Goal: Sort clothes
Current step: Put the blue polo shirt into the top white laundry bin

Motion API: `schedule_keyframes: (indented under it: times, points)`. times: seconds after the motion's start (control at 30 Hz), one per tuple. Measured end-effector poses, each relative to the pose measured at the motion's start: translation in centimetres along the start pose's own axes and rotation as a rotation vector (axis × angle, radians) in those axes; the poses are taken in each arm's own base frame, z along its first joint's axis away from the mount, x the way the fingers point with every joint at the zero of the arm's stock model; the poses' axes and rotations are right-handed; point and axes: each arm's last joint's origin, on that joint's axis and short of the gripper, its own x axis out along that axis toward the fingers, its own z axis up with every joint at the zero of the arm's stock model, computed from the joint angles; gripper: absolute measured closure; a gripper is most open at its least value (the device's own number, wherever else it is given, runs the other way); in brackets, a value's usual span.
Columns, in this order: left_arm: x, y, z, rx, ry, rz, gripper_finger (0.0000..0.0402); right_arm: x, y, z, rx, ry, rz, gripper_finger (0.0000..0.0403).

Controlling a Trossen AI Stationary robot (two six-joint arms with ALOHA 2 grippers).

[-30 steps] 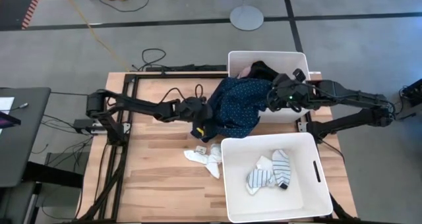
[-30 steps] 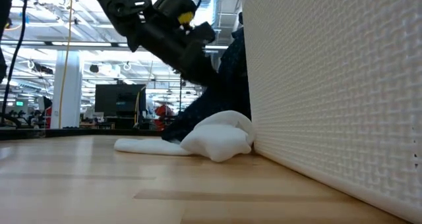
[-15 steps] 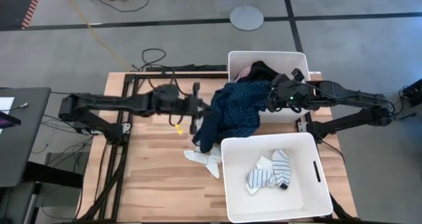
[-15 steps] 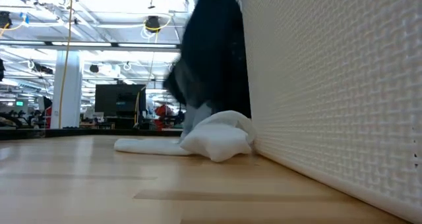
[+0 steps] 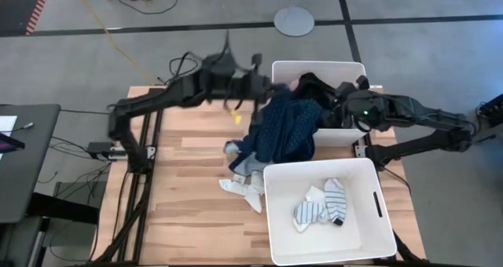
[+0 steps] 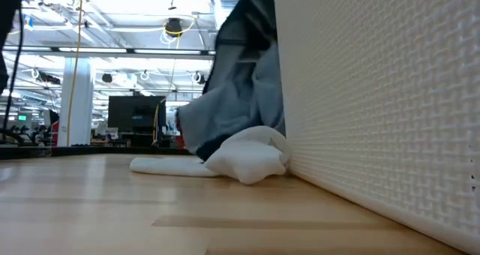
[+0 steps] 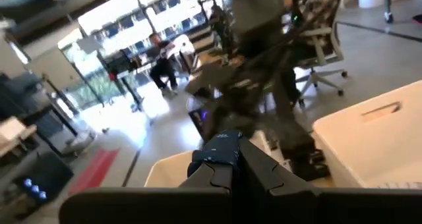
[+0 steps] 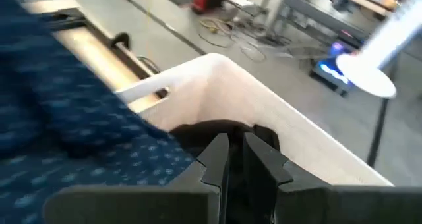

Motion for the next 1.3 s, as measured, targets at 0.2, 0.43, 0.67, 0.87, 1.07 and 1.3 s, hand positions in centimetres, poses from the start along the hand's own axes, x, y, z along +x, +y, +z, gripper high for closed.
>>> schedule_keyframes:
  times: [0.2, 0.43, 0.67, 0.87, 1.07, 1.3]
  points:
    - [3.6, 4.7, -1.6, -0.111, 0.013, -0.044, 0.0401, -1.9, 0.2, -0.3, -0.073, -0.040, 0.148, 0.0325]
    - [5.8, 8.1, -5.8, -0.246, -0.035, -0.041, 0.0401, -3.5, 0.6, -0.9, -0.123, -0.059, 0.247, 0.0231]
    - [7.1, 8.9, -9.2, -0.320, 0.042, -0.108, 0.0401, -3.1, 2.3, -1.4, -0.231, 0.012, 0.364, 0.0150]
    - [7.8, 7.7, -10.9, -0.332, 0.137, -0.198, 0.0392, -1.5, 4.6, -2.0, -0.372, 0.048, 0.384, 0.0152]
    - [8.4, 6.5, -12.8, -0.329, 0.236, -0.272, 0.0392, 0.2, 6.2, -2.6, -0.468, 0.066, 0.373, 0.0154]
    - [9.8, 5.4, -15.6, -0.364, 0.314, -0.336, 0.0394, 2.1, 6.9, -2.8, -0.481, 0.143, 0.359, 0.0154]
